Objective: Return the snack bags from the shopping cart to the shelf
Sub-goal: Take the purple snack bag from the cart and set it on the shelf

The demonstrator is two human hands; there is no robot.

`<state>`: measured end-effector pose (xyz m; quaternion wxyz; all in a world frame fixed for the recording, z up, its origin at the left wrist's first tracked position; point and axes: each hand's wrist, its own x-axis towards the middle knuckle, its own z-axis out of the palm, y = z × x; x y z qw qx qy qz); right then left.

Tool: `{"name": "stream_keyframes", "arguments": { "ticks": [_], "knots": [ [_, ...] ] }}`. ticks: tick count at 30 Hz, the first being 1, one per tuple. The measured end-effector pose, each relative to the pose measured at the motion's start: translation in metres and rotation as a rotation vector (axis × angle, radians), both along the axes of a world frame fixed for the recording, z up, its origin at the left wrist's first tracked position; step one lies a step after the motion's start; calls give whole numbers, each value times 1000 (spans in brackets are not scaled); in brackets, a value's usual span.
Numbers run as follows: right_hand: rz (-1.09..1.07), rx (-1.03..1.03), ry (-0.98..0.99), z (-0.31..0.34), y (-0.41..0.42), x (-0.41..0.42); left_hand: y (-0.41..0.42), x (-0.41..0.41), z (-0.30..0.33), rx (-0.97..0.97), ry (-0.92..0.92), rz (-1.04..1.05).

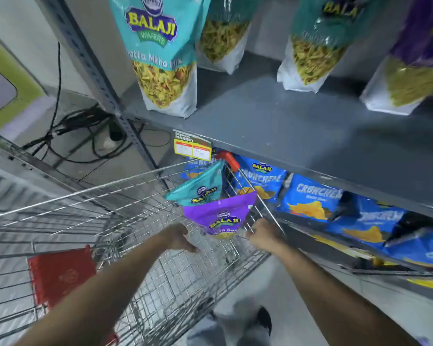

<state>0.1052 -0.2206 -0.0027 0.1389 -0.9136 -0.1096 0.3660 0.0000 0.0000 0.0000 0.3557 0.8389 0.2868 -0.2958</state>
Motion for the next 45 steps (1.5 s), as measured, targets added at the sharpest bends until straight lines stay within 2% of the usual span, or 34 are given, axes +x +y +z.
{"name": "stream_keyframes", "arguments": {
  "ticks": [2, 6, 10, 13, 16, 20, 25, 29, 34, 40, 45],
  "knots": [
    [-137, 54, -57, -13, 5, 6, -13, 1, -21, -206, 11, 136],
    [-371, 300, 49, -32, 21, 11, -34, 12, -56, -332, -359, 443],
    [-408, 468, -25, -43, 28, 10, -38, 14, -63, -247, -535, 484],
    [-379, 508, -86, -37, 20, 4, -35, 13, -48, -269, -575, 550],
    [-409, 749, -128, 5, 13, -5, -26, 13, -1, -290, -634, 503],
    [-465, 1115, -222, 88, -3, -4, -34, 23, 94, -306, -865, 438],
    [-525, 1357, -362, 201, -50, 20, -76, 65, 212, -402, -1127, 279],
    [-495, 1362, -553, 269, -113, 59, -127, 122, 270, -502, -1221, 146],
    [-543, 1288, -714, 307, -194, 122, -198, 209, 286, -521, -1249, 36],
    [-708, 1100, -791, 294, -273, 192, -272, 298, 272, -511, -1136, -59],
    [-848, 971, -892, 268, -294, 208, -299, 324, 252, -420, -1084, -47]
  ]
}}
